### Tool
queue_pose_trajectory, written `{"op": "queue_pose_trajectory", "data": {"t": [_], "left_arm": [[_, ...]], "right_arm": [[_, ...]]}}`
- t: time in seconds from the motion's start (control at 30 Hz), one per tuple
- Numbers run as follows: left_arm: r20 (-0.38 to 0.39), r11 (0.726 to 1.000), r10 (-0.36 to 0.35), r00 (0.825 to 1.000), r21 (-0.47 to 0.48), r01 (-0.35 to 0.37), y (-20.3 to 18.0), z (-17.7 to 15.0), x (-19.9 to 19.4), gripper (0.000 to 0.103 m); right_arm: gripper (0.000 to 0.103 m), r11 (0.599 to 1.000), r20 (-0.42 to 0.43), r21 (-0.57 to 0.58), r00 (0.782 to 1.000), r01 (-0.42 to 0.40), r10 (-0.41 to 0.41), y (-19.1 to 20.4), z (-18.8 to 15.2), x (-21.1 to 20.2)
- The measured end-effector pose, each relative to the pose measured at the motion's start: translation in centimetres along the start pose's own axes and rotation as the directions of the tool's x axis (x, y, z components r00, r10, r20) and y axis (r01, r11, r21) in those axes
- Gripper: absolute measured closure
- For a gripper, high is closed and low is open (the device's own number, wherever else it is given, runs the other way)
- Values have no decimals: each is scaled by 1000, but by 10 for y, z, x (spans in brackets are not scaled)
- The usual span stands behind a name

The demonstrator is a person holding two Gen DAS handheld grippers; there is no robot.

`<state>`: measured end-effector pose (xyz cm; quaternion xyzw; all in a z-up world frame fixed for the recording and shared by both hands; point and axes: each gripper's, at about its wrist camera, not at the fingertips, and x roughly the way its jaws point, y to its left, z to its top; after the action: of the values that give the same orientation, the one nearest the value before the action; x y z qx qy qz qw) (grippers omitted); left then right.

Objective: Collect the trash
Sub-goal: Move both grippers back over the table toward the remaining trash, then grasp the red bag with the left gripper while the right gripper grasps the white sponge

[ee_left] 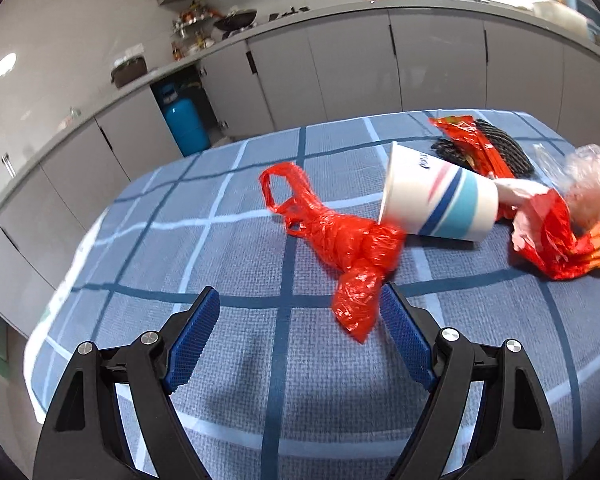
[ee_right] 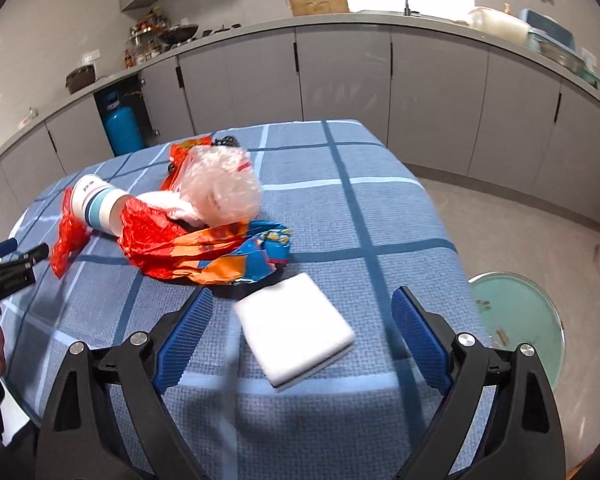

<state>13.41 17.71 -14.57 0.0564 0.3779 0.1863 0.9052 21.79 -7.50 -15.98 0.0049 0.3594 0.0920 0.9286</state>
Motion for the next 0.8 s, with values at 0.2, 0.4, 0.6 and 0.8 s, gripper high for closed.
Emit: {"op": "queue_pose_trajectory", "data": {"t": [0.2, 0.4, 0.6, 0.8], "left_arm": [[-2, 999, -51, 999, -4, 51, -11, 10, 16, 22], [-71, 997, -76, 995, 16, 77, -22, 6, 40, 22], [-85, 995, -101, 991, 15, 103, -21, 2, 44, 38], [-109, 992, -121, 987, 16, 123, -19, -1, 46, 76]], "right_arm": [[13, 1000, -26, -8, 1000, 15, -15, -1, 2, 8], [13, 1000, -48, -15, 999, 15, -16, 4, 2, 19], [13, 1000, -68, -22, 998, 15, -16, 8, -2, 30], [35, 999, -100, -37, 995, 0, -4, 12, -4, 37]]}}
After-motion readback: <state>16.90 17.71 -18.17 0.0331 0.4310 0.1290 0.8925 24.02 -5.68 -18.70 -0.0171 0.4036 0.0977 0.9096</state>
